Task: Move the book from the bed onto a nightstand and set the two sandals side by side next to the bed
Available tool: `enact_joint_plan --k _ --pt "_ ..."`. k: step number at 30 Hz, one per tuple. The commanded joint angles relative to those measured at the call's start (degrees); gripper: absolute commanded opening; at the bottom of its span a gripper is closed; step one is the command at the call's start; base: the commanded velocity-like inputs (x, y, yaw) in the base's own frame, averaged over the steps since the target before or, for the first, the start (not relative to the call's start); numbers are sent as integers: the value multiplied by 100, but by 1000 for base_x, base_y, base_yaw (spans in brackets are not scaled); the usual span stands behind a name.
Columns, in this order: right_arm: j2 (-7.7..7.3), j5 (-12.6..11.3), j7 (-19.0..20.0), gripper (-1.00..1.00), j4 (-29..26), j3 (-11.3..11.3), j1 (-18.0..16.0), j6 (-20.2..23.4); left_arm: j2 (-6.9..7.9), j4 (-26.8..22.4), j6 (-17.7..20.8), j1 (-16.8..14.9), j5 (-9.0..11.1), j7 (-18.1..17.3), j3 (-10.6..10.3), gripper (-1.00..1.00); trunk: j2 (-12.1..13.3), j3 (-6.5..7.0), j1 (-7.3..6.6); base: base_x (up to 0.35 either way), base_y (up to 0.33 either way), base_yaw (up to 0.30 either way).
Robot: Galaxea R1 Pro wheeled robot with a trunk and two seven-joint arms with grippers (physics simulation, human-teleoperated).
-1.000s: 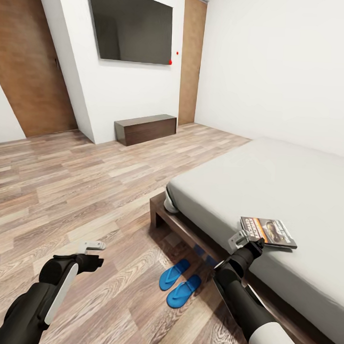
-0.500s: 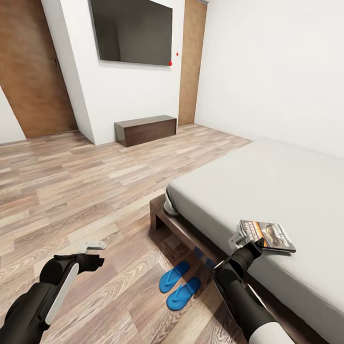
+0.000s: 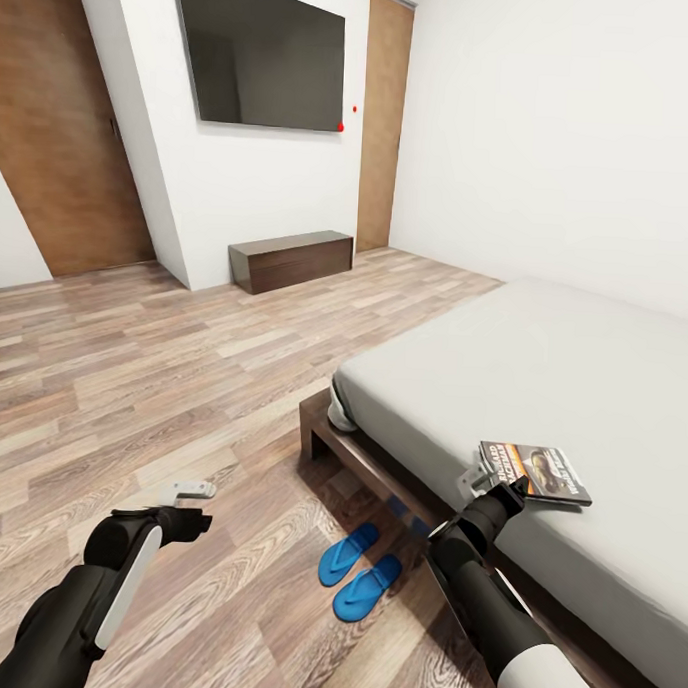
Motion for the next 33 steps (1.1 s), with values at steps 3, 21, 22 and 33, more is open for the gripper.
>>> enact_joint_plan --k 3,21,22,33 --pt "-1 -1 -18 100 1 9 -3 26 5 -5 20 -2 59 63 -18 100 -2 -5 -1 0 0 0" --pt "-1 -1 -19 100 1 9 -2 26 5 -5 22 0 54 64 -28 100 -203 -95 109 1 0 0" --pt "-1 -1 -19 100 1 9 -2 26 5 -5 22 0 54 64 -29 100 -203 -95 109 52 -12 0" --pt "-1 -1 -19 100 1 9 -2 26 5 -5 28 0 55 64 -31 100 -203 -95 109 80 -59 0"
